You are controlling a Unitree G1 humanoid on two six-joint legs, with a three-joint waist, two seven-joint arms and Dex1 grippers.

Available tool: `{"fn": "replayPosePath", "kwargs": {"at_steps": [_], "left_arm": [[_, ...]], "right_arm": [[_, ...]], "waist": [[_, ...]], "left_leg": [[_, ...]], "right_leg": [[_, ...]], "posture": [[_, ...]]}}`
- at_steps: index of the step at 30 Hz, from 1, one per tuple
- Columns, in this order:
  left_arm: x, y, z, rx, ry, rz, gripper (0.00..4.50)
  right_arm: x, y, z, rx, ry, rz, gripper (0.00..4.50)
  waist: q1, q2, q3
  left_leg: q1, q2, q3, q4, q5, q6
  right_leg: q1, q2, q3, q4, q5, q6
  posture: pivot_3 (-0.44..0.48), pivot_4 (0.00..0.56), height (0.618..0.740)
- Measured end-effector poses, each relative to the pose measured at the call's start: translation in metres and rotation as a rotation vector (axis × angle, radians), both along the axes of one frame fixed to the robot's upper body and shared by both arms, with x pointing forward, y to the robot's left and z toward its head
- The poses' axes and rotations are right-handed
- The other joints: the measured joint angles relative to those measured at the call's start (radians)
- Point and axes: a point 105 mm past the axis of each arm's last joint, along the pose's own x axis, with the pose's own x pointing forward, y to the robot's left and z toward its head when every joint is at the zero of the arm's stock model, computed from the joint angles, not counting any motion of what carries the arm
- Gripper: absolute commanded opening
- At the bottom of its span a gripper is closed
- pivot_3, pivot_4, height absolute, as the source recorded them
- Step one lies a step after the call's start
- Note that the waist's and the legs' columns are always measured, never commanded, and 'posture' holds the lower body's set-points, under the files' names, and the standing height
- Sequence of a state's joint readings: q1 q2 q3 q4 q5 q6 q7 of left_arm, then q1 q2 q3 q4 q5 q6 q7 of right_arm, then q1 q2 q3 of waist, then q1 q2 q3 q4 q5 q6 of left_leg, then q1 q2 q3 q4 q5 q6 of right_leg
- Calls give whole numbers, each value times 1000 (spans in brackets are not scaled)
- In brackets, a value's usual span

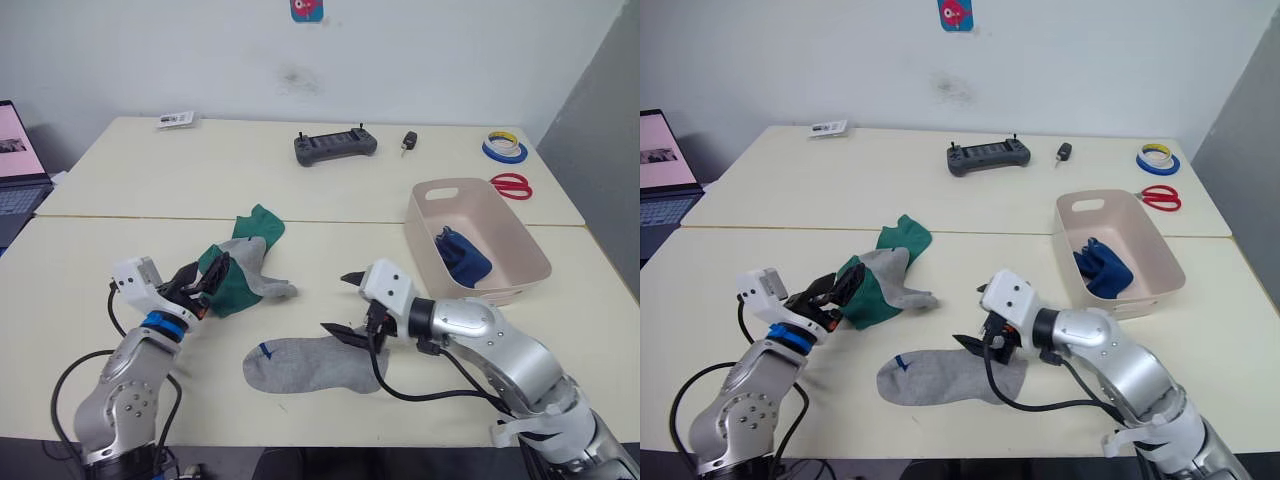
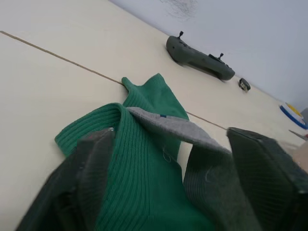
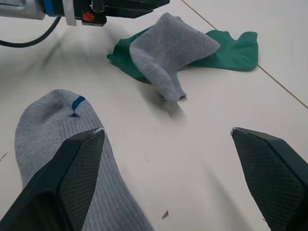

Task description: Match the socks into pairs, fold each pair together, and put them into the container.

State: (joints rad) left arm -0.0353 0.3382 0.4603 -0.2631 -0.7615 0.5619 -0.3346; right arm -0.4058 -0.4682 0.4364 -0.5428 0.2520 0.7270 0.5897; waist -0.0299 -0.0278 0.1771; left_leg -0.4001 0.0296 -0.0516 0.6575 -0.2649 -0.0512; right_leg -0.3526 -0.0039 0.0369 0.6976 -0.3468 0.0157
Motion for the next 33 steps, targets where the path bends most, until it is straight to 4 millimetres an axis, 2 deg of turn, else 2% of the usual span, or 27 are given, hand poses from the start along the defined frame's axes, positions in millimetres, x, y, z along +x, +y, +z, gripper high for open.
{"fn": "replayPosePath", "kwargs": {"at_steps": [5, 10, 13, 16, 19, 22, 27, 33], "left_arm": [[-28, 10, 0, 228, 18, -177, 4444], [-49, 2, 3, 414, 24, -476, 4444], [-51, -1, 11, 459, 21, -592, 4444], [-50, -1, 26, 533, 13, -683, 4444], [-49, 3, 30, 568, 31, -740, 4444], [-46, 5, 31, 593, 31, -772, 4500], [-40, 9, 30, 608, 28, -785, 4500], [-37, 12, 30, 622, 12, -776, 4500]], "right_arm": [[6, 10, -8, -25, -31, 20, 4500], [17, 26, -11, -27, -59, 28, 4500], [27, 37, -10, -28, -75, 19, 4500], [38, 50, -10, -34, -86, -8, 4500], [44, 65, -15, -51, -94, -17, 4500], [46, 75, -25, -89, -115, -9, 3929], [44, 86, -31, -94, -142, 21, 2132], [47, 87, -33, -112, -177, 44, 20]], "waist": [[-3, 0, 0], [0, 1, 1], [-2, 0, 1], [-4, 1, 1], [-5, 1, 1], [-6, 1, 1], [-6, 1, 1], [-6, 1, 1]], "left_leg": [[1, 0, 1, -4, 0, 0], [3, 0, 1, -11, 2, -3], [3, 0, 1, -11, 2, -3], [2, 0, 2, -12, 2, -3], [2, 0, 2, -12, 2, -3], [2, 0, 2, -12, 2, -3], [1, 1, 2, -12, 2, -2], [1, 1, 2, -12, 2, -2]], "right_leg": [[-1, 0, 1, -1, 0, 0], [-2, -1, 0, -1, 0, -1], [-2, -1, 0, -1, 0, -1], [-4, 0, 1, -1, 0, -1], [-6, 0, 1, 0, 0, -1], [-6, 0, 1, 0, 0, -1], [-6, 0, 1, 0, 0, -1], [-6, 0, 1, 0, 0, -1]], "posture": [[0, 150, 740], [0, 150, 740], [0, 150, 740], [0, 150, 740], [0, 150, 740], [0, 150, 740], [0, 150, 740], [0, 150, 740]]}}
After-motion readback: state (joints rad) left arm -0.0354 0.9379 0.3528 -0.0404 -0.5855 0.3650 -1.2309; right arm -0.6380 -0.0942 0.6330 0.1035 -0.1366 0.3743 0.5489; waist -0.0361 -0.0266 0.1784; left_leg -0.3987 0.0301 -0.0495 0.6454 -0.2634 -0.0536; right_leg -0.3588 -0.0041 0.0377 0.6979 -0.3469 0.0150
